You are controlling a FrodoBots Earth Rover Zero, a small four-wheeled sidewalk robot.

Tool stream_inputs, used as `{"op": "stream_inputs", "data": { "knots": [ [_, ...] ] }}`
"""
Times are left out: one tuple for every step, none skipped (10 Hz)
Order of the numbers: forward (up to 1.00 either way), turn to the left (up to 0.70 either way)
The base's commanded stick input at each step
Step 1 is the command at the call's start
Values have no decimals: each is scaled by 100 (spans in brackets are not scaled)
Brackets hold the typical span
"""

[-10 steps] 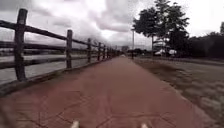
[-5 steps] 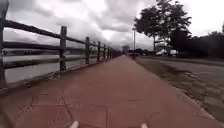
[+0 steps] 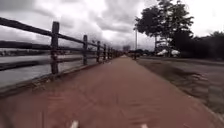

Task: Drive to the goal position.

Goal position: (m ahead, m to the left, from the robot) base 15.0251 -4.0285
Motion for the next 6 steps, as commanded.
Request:
{"op": "stream_inputs", "data": {
  "knots": [
    [100,0],
    [100,0],
    [100,0],
    [100,0],
    [100,0],
    [100,0]
  ]
}}
